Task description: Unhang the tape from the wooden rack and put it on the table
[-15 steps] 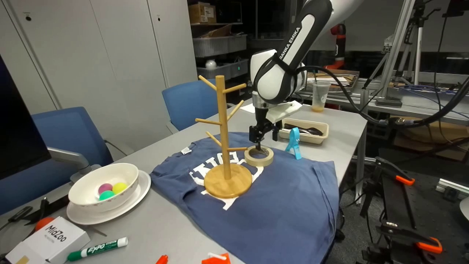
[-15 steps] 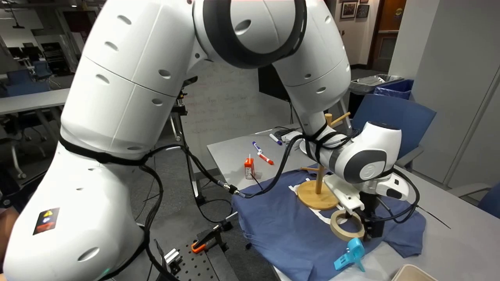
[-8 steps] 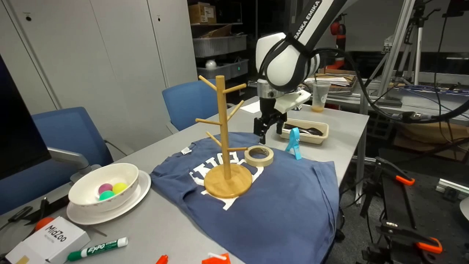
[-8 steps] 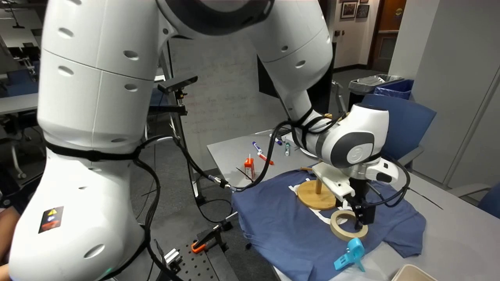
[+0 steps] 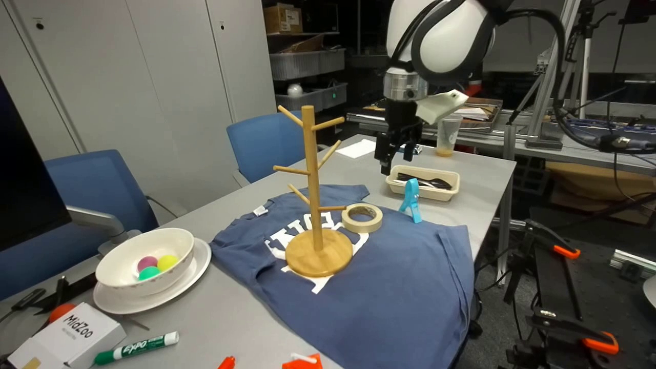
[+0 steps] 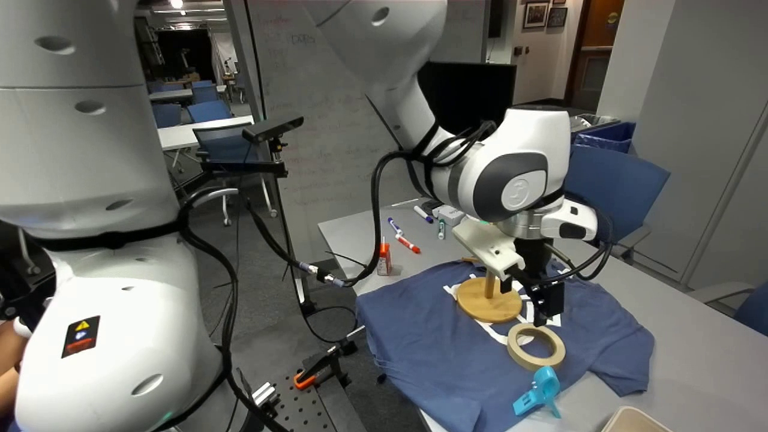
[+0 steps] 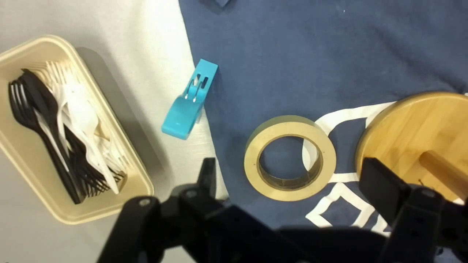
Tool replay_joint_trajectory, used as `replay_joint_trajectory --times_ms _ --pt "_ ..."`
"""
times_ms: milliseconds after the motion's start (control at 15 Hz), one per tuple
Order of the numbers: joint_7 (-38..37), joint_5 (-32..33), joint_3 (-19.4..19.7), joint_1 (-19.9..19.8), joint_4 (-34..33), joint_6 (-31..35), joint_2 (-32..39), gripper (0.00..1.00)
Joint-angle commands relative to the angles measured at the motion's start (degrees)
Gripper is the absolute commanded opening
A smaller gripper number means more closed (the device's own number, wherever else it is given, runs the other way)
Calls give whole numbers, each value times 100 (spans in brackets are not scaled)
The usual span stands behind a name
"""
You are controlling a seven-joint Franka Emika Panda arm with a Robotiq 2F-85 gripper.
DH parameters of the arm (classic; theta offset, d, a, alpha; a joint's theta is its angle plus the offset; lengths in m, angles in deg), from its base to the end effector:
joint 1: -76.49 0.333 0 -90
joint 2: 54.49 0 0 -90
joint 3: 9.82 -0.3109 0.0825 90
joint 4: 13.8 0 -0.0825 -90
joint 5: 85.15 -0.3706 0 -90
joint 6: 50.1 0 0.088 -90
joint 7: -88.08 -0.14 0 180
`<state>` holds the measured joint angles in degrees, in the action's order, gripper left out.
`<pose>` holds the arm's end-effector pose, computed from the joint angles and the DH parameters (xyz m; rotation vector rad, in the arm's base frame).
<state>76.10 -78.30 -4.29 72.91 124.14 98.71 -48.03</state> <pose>0.4920 -0.0792 0.2468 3.0373 -0.4081 0.1208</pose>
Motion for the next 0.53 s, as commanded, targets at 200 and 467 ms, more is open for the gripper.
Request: replay_joint_trajectory --times_ms 200,467 --pt "-5 427 -203 17 1092 -39 -1807 100" --pt "49 288 -488 21 1348 -107 -2523 100"
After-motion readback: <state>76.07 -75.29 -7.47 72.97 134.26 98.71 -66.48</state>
